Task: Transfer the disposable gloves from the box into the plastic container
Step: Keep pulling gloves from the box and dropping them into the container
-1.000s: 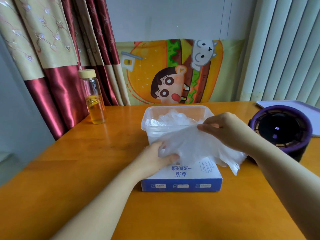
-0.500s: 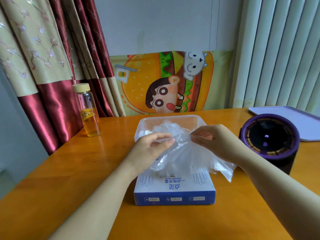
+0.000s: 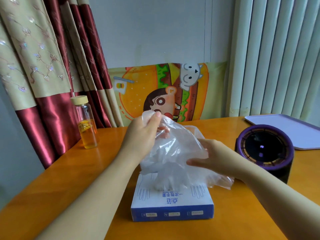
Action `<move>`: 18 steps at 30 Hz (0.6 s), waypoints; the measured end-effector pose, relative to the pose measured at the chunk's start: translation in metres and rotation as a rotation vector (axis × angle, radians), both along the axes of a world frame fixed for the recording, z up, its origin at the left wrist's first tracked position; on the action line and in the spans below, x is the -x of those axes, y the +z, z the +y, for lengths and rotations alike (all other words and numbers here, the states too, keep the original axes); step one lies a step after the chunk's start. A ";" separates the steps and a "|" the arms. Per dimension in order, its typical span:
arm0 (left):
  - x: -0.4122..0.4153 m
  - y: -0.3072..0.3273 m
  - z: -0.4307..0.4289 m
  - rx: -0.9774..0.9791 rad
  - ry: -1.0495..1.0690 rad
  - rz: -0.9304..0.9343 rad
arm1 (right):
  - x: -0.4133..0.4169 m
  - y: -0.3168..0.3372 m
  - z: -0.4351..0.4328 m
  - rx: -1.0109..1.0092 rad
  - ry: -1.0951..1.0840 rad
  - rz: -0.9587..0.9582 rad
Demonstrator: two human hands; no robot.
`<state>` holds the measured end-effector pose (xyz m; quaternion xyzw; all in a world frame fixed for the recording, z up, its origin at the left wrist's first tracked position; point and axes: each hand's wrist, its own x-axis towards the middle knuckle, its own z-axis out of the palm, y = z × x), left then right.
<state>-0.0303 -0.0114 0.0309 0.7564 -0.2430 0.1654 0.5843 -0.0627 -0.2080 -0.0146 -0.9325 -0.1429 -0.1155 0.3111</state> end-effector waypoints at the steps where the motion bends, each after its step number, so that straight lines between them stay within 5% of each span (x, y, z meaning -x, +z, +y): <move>1: 0.000 0.003 0.001 0.072 0.009 0.010 | 0.001 0.000 -0.001 -0.030 -0.006 0.001; 7: -0.015 0.020 0.008 0.373 -0.021 0.243 | -0.006 0.028 -0.006 -0.401 -0.125 0.009; 13: -0.033 0.032 0.018 0.691 -0.290 0.475 | -0.025 0.049 -0.005 -0.963 -0.097 0.180; 18: -0.055 0.033 0.022 0.765 -0.416 0.561 | -0.047 0.065 0.004 -1.109 -0.002 0.114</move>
